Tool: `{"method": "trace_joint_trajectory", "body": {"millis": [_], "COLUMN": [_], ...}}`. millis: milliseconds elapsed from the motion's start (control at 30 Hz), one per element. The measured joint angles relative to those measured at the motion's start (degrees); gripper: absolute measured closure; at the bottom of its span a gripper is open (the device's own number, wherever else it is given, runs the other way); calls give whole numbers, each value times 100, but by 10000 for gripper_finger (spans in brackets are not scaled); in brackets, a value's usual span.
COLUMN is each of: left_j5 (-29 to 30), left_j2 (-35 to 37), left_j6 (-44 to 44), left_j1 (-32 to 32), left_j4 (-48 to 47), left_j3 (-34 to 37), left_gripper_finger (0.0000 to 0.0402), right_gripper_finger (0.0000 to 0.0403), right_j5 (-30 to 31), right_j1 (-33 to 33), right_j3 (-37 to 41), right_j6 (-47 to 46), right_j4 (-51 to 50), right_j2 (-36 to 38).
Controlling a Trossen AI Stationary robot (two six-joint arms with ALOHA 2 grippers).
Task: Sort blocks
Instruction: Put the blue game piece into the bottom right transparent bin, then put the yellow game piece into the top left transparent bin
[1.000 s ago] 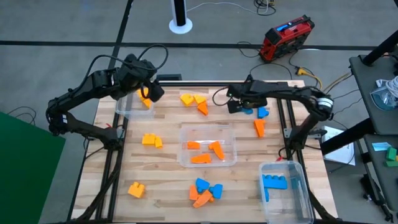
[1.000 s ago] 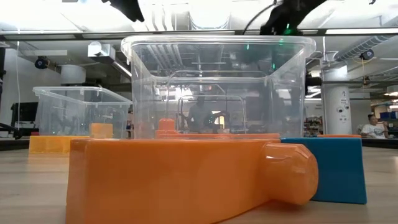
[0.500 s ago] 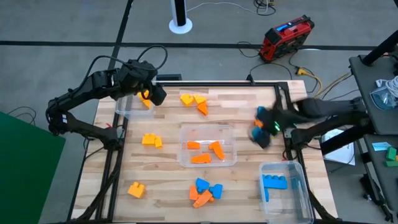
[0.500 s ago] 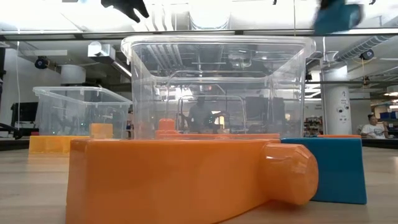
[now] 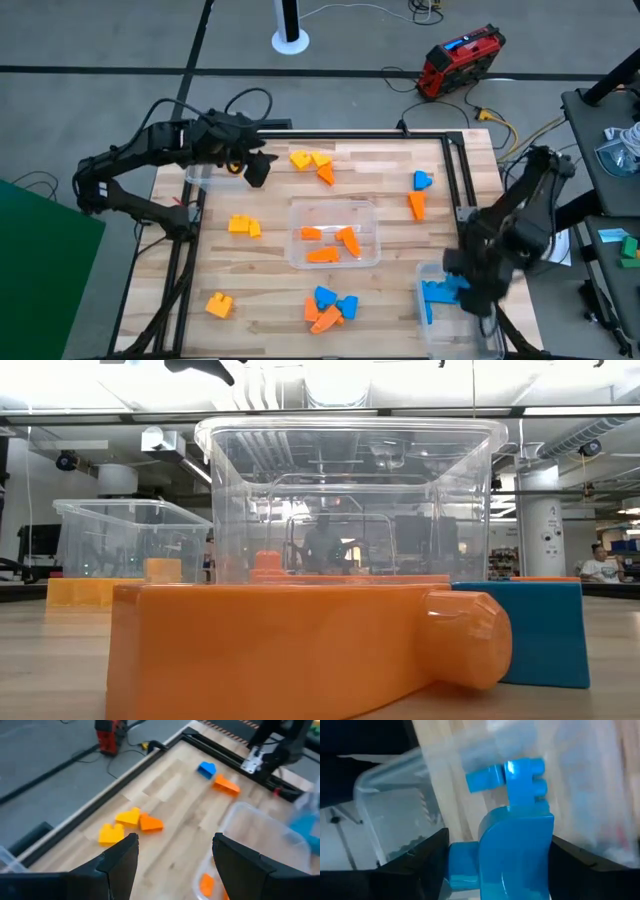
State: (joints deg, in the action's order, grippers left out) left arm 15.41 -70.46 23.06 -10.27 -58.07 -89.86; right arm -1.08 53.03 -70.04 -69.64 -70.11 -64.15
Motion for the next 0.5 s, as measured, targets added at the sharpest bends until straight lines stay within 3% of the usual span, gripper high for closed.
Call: {"method": "trace_joint_trajectory", "body": {"millis": [67,300,500], "left_j5": [-1,0,-82], "left_j2": [3,4,4], "left_j6": [178,617,944], "left_j1": [129,381,407], "left_j4": [7,8,8], "left_j3": [0,0,0], "left_gripper_finger": [171,171,171], "right_gripper_finger": [142,29,12], "right_j5": [-2,-80,0], "right_j1": [300,777,755], "right_j3": [4,4,4], "right_j6": [-346,-1035,-1407], "right_j4": [5,57,57], "right_j2": [-220,-886,-914]}}
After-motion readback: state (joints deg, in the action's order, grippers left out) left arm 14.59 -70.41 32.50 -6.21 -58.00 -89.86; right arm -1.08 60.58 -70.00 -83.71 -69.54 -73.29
